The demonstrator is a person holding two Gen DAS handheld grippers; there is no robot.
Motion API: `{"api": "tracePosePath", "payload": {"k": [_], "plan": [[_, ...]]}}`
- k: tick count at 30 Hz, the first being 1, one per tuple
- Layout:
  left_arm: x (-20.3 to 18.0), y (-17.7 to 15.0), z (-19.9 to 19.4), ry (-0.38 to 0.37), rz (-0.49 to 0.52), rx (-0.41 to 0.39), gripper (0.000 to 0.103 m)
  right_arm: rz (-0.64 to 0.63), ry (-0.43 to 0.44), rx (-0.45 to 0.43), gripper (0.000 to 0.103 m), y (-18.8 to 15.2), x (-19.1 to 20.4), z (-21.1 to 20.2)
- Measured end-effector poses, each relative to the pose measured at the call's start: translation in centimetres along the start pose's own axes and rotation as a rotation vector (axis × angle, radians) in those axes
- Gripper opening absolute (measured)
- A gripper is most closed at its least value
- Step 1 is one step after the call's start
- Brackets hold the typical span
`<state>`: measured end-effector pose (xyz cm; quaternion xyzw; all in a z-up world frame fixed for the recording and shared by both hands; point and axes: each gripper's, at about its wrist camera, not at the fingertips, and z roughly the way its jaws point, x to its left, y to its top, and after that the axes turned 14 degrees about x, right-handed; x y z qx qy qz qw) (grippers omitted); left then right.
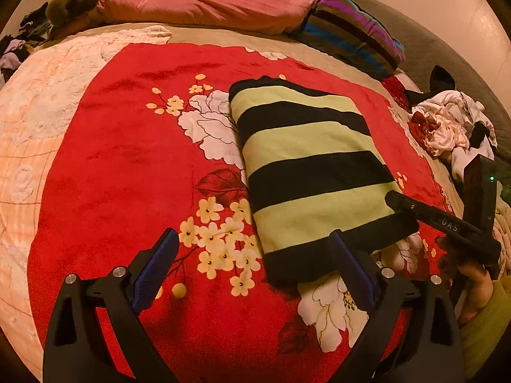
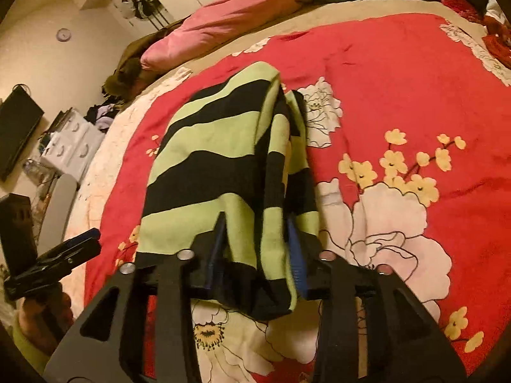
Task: Fold small clothes
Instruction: 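Grasp the bundle side with the right gripper and tuck it under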
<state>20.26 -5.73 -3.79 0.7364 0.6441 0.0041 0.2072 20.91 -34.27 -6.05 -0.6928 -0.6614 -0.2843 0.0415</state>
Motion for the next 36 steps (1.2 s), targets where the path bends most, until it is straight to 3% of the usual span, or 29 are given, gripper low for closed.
{"api": "tracePosePath", "payload": {"k": [4,6,9,11,13,17,21,22,24,27,31,32,36], "plan": [[-0.8,-0.1,0.2,0.008,0.026,-0.004,0.094,0.028,0.017,-0.021,0.044,-0.3,-0.2,-1.3],[-1.3,-0.1,0.4,0.015,0.039,-0.006,0.094,0.018,-0.007,-0.062,0.051,0.0,0.1,-2.5],[-2.0,0.5,1.7,0.034,0.061,-0.006,0.094,-0.003,-0.024,-0.12,0.053,1.3,0.5,-4.0],[-2.5,1.0,3.0,0.067,0.072,0.018,0.083,-0.02,-0.017,-0.128,0.053,2.8,1.0,-4.3],[-2.7,1.5,4.5,0.031,0.059,0.055,0.075,-0.05,-0.008,-0.118,0.053,4.3,1.7,-3.9],[-3.9,1.6,6.4,-0.009,0.062,0.094,0.075,-0.065,-0.034,-0.042,0.053,7.7,2.1,-1.0],[-4.6,1.5,6.8,0.006,0.078,0.095,0.078,-0.067,-0.086,0.015,0.052,9.4,2.0,2.0],[-4.4,1.5,6.8,-0.004,0.072,0.096,0.078,-0.069,-0.09,0.03,0.05,9.6,2.0,2.6],[-4.2,1.5,6.8,-0.019,0.062,0.098,0.079,-0.071,-0.078,0.054,0.021,9.9,2.0,3.6],[-4.1,1.5,6.8,-0.021,0.058,0.102,0.079,-0.145,-0.115,0.025,0.005,9.7,3.4,3.0],[-3.9,1.3,6.6,-0.053,0.047,0.097,0.08,-0.141,-0.124,-0.047,0.004,10.0,3.3,0.6],[-3.9,1.3,6.6,-0.049,0.05,0.099,0.08,-0.142,-0.165,-0.051,0.003,10.2,2.9,0.7],[-4.2,1.0,6.8,-0.048,0.057,0.109,0.08,-0.111,-0.208,-0.001,0.003,10.6,1.0,2.4]]}}
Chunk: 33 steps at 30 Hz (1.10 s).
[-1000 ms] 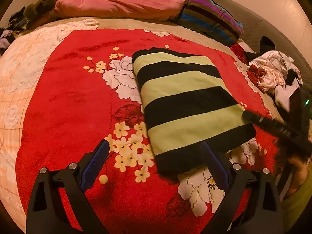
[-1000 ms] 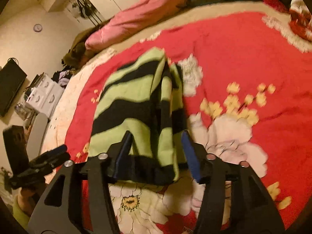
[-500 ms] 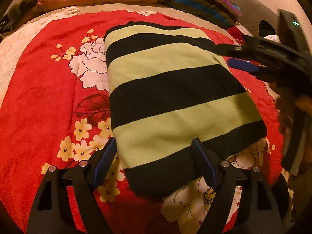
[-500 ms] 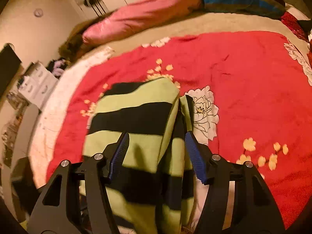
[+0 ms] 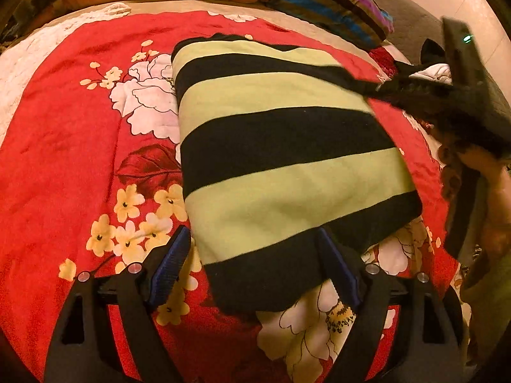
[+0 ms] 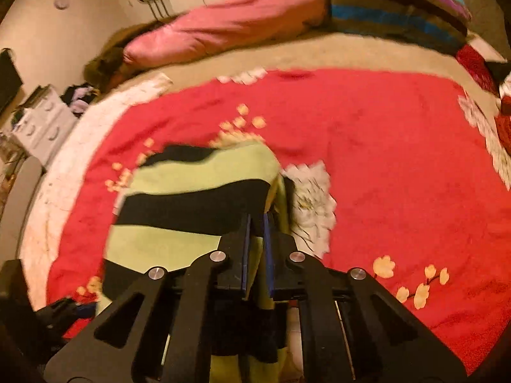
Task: Fold small clothes
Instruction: 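Grasp the bundle side with the right gripper and tuck it under, then open the right gripper and withdraw both grippers from the folded sweater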
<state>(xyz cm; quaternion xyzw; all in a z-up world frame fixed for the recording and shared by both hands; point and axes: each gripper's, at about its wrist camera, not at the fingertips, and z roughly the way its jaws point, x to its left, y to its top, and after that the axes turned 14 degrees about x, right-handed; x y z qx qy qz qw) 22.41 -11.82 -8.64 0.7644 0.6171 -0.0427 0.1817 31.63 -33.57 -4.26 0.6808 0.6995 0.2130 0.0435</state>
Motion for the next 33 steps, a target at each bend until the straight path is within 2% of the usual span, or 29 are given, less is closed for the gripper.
{"api": "tracePosePath", "payload": {"k": [5,11,21,27,28,30,33], "plan": [[-0.3,0.1,-0.1,0.017,0.013,0.002,0.08,-0.028,-0.052,0.002,0.006,-0.9,0.3,0.8],[-0.6,-0.1,-1.2,0.024,0.02,-0.018,0.08,-0.036,-0.018,-0.078,0.036,-1.7,0.7,-2.4],[-0.6,-0.7,-3.7,0.044,0.022,-0.067,0.086,-0.062,0.054,-0.192,0.071,-4.3,1.5,-7.9],[-0.7,-1.1,-5.5,0.051,0.019,-0.101,0.087,-0.07,0.077,-0.246,0.083,-5.3,2.3,-10.4],[-0.7,-1.1,-5.8,0.057,0.018,-0.108,0.091,-0.075,0.075,-0.254,0.083,-5.4,2.5,-10.7],[-0.7,-1.4,-6.3,0.065,0.02,-0.121,0.093,-0.083,0.071,-0.26,0.089,-5.7,2.8,-11.1],[-0.6,-1.5,-7.0,0.072,0.013,-0.133,0.093,-0.09,0.062,-0.274,0.09,-6.1,3.0,-11.7]]}}
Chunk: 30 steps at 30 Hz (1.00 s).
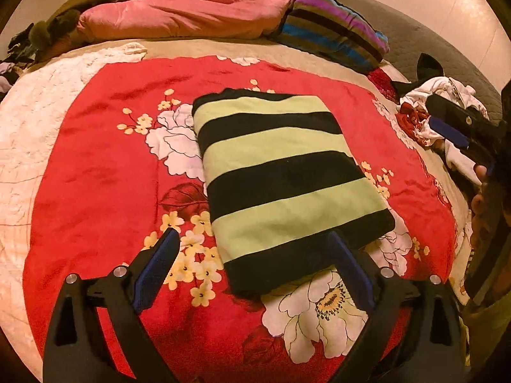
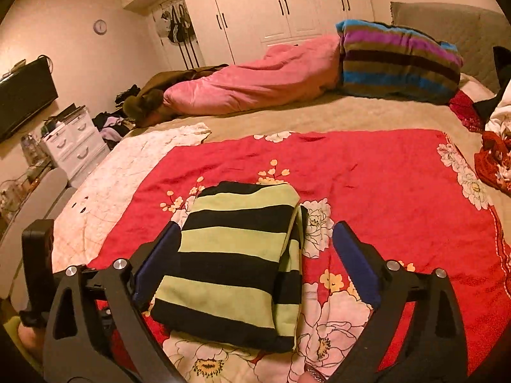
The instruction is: Fold small clothes
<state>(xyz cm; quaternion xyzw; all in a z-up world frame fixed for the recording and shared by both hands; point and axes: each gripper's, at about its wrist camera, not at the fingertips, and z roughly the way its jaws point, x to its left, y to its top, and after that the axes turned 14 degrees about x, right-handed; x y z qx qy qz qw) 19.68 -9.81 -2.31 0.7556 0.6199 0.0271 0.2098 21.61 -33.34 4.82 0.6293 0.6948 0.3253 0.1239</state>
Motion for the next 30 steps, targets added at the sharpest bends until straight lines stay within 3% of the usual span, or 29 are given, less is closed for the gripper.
{"api": "tracePosePath", "payload": {"k": [12,30], "plan": [[1.4,-0.2,-2.1,0.058,-0.03,-0.042,0.099,-0.027,-0.045,-0.019,0.094,-1.0,0.5,-0.9],[3.7,-0.2,-1.7,0.091,-0.095,-0.032,0.099,-0.009,-0.07,0.048,0.094,-2.6,0.0,1.5]]}}
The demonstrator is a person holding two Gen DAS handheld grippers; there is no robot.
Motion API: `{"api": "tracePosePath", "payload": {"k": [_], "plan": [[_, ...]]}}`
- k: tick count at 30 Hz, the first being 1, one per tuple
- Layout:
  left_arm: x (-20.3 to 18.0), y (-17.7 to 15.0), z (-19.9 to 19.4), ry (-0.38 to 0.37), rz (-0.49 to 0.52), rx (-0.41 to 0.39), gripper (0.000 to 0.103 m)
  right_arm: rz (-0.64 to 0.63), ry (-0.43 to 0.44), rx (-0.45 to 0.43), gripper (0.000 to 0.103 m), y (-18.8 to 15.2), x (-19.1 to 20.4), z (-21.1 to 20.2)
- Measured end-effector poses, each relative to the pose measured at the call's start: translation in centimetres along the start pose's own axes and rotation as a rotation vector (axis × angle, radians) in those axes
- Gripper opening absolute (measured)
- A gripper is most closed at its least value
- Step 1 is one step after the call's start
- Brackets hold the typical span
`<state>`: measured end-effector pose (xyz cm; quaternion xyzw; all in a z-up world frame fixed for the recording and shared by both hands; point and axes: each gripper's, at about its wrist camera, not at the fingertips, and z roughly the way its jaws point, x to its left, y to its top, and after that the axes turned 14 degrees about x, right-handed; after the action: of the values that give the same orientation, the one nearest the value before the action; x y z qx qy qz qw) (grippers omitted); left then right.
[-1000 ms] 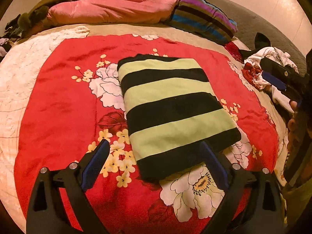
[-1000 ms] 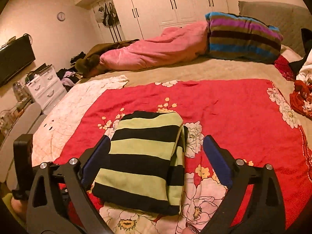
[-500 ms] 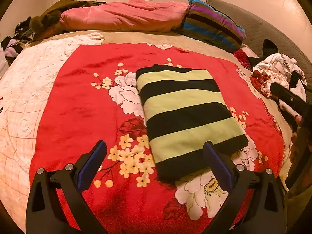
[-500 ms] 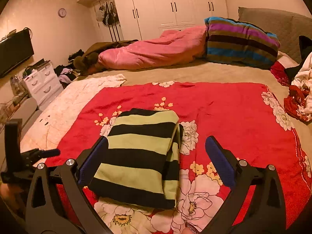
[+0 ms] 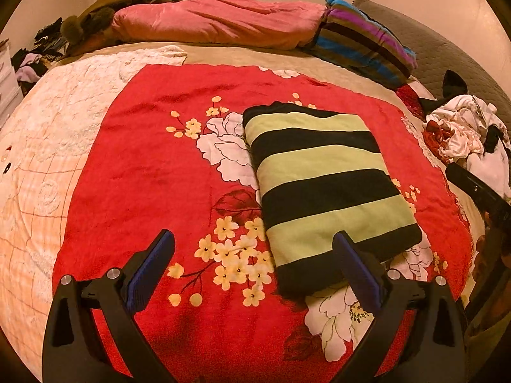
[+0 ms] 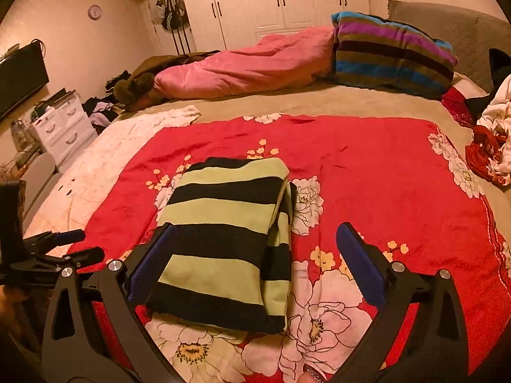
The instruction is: Fold small clothes
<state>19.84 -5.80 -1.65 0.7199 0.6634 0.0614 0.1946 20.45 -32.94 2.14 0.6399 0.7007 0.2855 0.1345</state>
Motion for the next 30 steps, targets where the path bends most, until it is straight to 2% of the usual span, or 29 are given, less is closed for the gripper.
{"api": "tracePosePath", "payload": {"k": [7,18,25,30], "plan": [[0.1,0.1,0.8,0.005,-0.004,0.015,0.099,-0.006,-0.014,0.037,0.094,-0.2,-0.2,1.4],[-0.4,0.4,2.6,0.01,0.003,0.045,0.099,0.064,0.039,0.142,0.094,-0.3,-2.1,4.8],[-0.8,1.1,4.5,-0.038,-0.023,0.073,0.099,0.117,0.114,0.186,0.094,0.1,-3.2,6.6],[-1.1,1.9,6.0,-0.075,-0.035,0.089,0.099,0.105,0.153,0.234,0.094,1.2,-3.2,8.6]]}}
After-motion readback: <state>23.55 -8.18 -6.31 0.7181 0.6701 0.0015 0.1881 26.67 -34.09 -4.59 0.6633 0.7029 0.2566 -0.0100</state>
